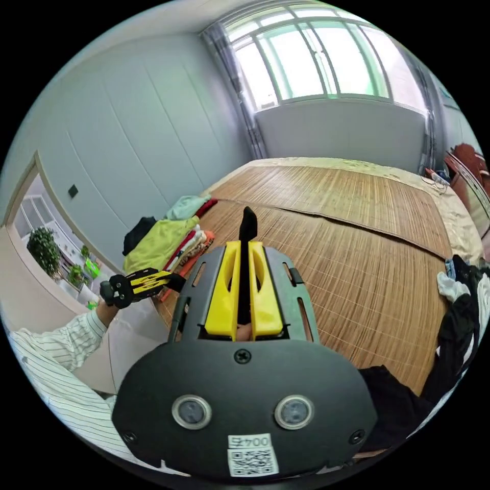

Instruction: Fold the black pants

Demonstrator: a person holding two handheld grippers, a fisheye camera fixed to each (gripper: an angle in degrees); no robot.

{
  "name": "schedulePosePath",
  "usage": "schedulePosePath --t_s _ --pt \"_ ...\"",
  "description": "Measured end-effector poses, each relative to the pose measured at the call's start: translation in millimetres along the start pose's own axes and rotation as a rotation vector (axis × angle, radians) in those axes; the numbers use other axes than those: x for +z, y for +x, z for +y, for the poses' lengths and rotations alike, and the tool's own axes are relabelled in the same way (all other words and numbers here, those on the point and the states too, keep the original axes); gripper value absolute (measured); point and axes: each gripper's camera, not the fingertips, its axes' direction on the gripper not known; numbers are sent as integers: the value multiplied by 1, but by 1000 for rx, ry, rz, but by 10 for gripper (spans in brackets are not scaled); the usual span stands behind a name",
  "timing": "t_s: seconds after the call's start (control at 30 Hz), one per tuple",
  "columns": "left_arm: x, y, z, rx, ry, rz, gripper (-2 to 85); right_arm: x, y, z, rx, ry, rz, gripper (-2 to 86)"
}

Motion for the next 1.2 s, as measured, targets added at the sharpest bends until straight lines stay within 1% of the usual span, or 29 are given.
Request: schedulePosePath --t_s 0.03,0.07,0.17,0.2,0.23,0.27,0.3,0.33,0.37,0.43,0.53,0.6,0.7,0.77,0.9,0.93,1.0,1.03,1.07,1.1,1.13,1.2 --pt "-9 -1 -13 10 38 -98 15 -33 25 5 57 51 -25 39" --pt "-12 -1 -19 14 50 -134 15 -63 45 13 96 97 -46 39" --pt "-22 15 -38 2 72 -329 16 -120 78 38 133 172 -52 39" --pt "-26 34 -38 30 93 -425 16 -128 83 44 138 181 -53 39" --pt "-29 63 -35 101 116 -529 17 -143 93 56 150 198 -61 39" --pt "-28 80 -31 155 124 -580 18 -155 103 68 169 209 -72 39" --pt "-22 117 -20 286 132 -661 19 -159 108 74 180 213 -78 39" --pt "-13 149 -4 417 124 -694 20 -167 118 86 200 217 -94 40" --pt "-9 163 5 477 118 -694 21 -172 128 96 226 220 -111 40" --pt "5 200 42 670 69 -623 24 -176 140 108 249 220 -149 40" --pt "17 211 72 800 -27 -555 36 -173 148 113 255 212 -172 39" --pt "19 208 77 868 -59 -532 48 -165 145 107 246 197 -192 39" --pt "27 202 75 996 -118 -522 81 -139 122 86 191 161 -241 39" --pt "28 197 70 1045 -130 -517 101 -105 93 67 150 123 -299 40" --pt "15 206 72 1153 -57 -576 121 -37 39 55 111 33 -406 41" --pt "13 211 78 1178 -41 -593 123 -8 19 57 103 -14 -437 43" --pt "10 218 85 1188 -36 -595 127 41 -10 64 97 -113 -486 51" --pt "10 221 85 1170 -71 -611 131 72 -26 72 96 -188 -506 59" --pt "8 222 83 1149 -86 -607 141 92 -36 82 98 -222 -518 66" --pt "2 220 74 1087 -107 -563 159 97 -37 87 106 -221 -530 70" --pt "-6 214 62 1005 -124 -518 205 98 -33 97 125 -192 -570 75" --pt "-18 206 48 917 -110 -481 255 87 -11 111 162 -128 -612 80"
